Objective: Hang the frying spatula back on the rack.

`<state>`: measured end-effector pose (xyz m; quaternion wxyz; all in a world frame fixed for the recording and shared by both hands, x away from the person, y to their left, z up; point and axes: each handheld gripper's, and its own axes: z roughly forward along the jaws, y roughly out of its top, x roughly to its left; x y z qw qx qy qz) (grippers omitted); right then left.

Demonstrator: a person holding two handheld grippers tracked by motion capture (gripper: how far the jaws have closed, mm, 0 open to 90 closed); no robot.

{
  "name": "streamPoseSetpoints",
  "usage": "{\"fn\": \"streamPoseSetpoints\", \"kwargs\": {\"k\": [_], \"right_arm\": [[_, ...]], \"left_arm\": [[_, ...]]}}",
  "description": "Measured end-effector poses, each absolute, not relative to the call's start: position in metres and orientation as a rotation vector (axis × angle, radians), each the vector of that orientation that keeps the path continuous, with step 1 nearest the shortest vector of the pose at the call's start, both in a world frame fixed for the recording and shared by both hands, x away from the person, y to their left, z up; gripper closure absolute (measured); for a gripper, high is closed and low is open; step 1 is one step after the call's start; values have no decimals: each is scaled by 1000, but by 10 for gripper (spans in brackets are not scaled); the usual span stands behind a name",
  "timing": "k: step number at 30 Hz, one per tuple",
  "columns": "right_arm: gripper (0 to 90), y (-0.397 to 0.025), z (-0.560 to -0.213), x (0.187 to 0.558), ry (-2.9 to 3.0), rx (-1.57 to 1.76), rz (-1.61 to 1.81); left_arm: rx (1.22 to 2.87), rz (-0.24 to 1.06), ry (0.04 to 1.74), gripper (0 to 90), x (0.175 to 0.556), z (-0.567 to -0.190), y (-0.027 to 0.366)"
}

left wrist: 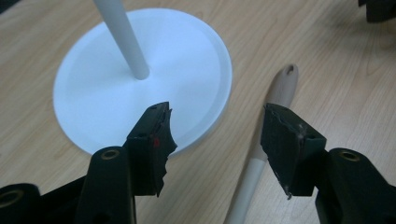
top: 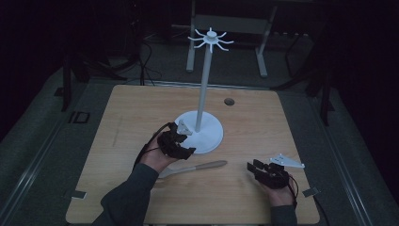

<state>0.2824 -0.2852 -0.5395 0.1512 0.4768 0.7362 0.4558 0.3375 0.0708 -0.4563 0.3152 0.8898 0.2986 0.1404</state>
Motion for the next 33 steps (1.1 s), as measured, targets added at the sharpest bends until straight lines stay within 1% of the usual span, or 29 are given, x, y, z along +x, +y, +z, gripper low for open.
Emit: {"fn": "streamPoseSetpoints", "kwargs": {"k": [7,13,20,26,28,33], "right_arm": [[612,-286,-540,283,2112,1376,1297],[612,-287,-540,282,2108,1383,1305],[601,-289,-540,282,2104,1390,1310],[591,-289,-540,282,2104,1393,1312],[591,-290,-540,282,2104,1400,1309],[587,-291,-540,282,2100,1404,1317]], "left_arm": [[2407,349,773,462,342,-465,62],[2476,302,744,538,344,-474,55],[2565,220,690,607,344,-487,44],[2620,202,665,685,342,-499,35],[2636,213,661,707,342,-502,32],[2695,171,627,725,344,-510,26]]}}
